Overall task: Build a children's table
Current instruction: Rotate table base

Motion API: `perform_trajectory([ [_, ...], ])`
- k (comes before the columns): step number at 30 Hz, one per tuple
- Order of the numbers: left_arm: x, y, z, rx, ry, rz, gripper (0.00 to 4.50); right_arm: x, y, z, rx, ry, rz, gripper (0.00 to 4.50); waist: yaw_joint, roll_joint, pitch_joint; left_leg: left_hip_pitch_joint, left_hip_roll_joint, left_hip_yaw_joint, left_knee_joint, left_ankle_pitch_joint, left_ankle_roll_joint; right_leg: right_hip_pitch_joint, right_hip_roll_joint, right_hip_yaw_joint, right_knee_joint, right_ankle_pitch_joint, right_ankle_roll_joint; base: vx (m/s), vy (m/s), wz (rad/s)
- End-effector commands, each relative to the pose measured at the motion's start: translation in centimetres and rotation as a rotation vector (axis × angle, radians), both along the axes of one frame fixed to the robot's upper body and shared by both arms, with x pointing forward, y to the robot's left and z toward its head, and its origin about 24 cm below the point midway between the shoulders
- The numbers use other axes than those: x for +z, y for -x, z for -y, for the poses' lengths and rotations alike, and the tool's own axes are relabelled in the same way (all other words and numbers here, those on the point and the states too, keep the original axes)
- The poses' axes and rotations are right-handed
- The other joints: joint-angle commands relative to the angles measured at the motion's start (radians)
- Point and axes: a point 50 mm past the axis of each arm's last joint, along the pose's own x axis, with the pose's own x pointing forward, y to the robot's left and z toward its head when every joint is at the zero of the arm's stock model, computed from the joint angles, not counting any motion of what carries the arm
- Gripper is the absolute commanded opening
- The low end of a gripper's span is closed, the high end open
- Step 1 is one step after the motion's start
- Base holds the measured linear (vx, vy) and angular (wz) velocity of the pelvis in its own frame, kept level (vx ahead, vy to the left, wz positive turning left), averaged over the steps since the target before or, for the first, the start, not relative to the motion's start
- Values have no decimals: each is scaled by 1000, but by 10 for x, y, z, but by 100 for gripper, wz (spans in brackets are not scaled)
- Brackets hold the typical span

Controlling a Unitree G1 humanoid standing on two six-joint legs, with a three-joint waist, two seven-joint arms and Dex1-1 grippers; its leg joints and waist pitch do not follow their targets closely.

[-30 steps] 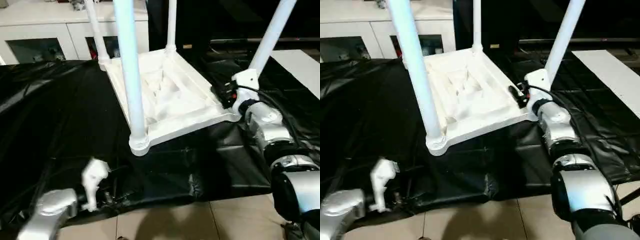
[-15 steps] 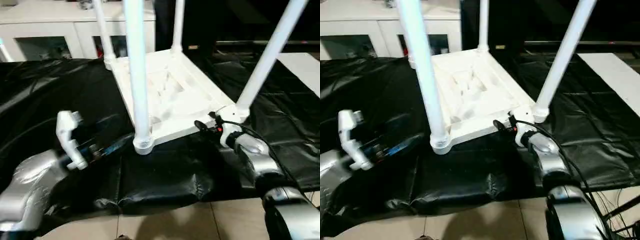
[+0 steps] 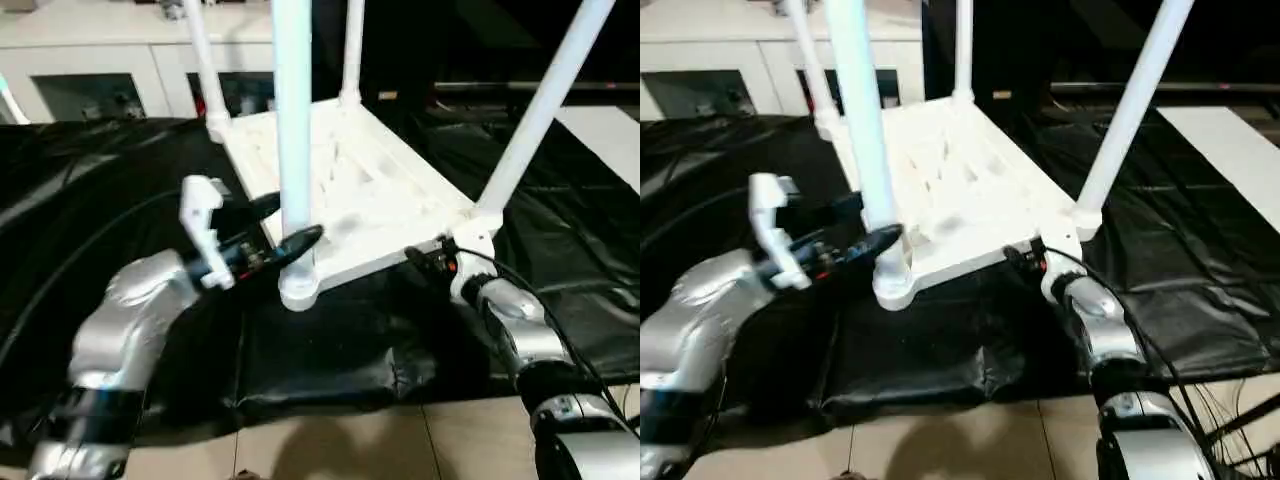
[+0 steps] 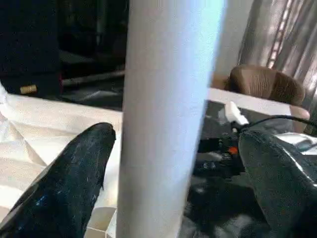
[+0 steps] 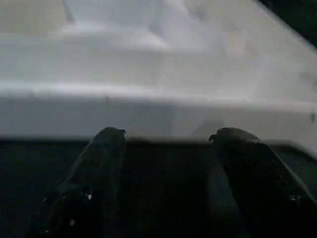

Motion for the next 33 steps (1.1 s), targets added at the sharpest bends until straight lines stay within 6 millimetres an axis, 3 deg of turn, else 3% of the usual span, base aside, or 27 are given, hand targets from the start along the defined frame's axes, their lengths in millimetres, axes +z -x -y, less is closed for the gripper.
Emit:
perform_trajectory([
  [1, 1, -5, 4, -12, -28, 7, 448, 4, -1, 3, -14, 22, 2, 321, 0, 1, -67, 23, 25, -17, -71, -288, -17, 41, -34, 27, -68, -193, -209, 0, 0, 0],
  [9, 20, 4, 42, -264, 71, 39, 448, -5, 2, 19, -122, 78, -52, 321, 2, -1, -65, 23, 27, -14, -70, -286, -14, 41, -38, 26, -70, -208, -227, 0, 0, 0],
  [10, 23, 10, 48, -313, 81, 39, 448, -5, 2, 18, -120, 81, -53, 321, 3, 4, -65, 24, 28, -14, -70, -283, -13, 40, -38, 27, -69, -199, -231, 0, 0, 0],
  [14, 28, 28, 68, -447, 90, 46, 448, -4, -1, 13, -94, 77, -43, 321, -1, 0, -63, 19, 28, -12, -70, -275, -3, 44, -35, 25, -68, -172, -241, 0, 0, 0],
  [18, 29, 42, 88, -523, 81, 60, 448, 0, -8, 4, -63, 64, -32, 321, -15, -4, -61, 17, 27, -15, -72, -301, -4, 46, -37, 24, -74, -227, -232, 0, 0, 0],
  [25, 30, 43, 107, -515, 90, 78, 448, 0, -10, -27, 69, 46, -31, 321, -30, -8, -60, 12, 27, -15, -71, -296, 10, 47, -36, 24, -76, -232, -230, 0, 0, 0],
  [31, 27, 26, 111, -374, 19, 111, 448, -3, -11, -50, 120, 41, -31, 321, -40, -8, -58, 13, 27, -18, -73, -324, 7, 45, -38, 23, -82, -295, -215, 0, 0, 0],
  [33, 24, 13, 105, -271, -39, 122, 448, -3, -11, -67, 158, 15, -30, 321, -41, -5, -58, 18, 27, -19, -73, -338, 3, 41, -37, 24, -86, -308, -205, 0, 0, 0],
])
